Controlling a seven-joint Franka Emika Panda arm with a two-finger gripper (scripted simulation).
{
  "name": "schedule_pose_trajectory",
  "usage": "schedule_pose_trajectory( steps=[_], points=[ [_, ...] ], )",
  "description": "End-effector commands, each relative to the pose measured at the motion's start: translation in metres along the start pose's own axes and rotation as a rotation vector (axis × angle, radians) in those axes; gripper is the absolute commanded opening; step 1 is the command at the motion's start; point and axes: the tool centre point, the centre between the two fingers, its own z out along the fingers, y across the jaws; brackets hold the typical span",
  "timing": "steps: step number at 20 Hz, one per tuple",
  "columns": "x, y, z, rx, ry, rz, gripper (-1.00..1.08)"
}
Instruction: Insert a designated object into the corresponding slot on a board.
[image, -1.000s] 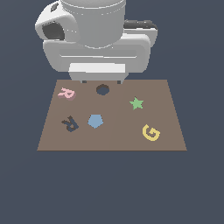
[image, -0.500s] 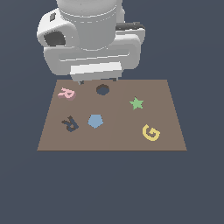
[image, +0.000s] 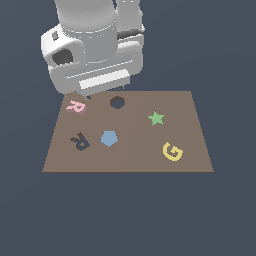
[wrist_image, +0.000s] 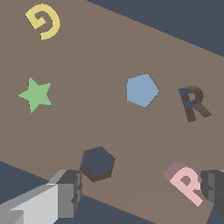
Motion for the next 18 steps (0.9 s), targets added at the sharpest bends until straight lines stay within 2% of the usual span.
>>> schedule_pose_trajectory(
  steps=[1,18],
  points=[
    [-0.009,0.006,0.008,0.001,0.0,-0.075,1.0],
    [-0.052,0.06,0.059,0.011,-0.003,-0.568,1.0]
  ],
)
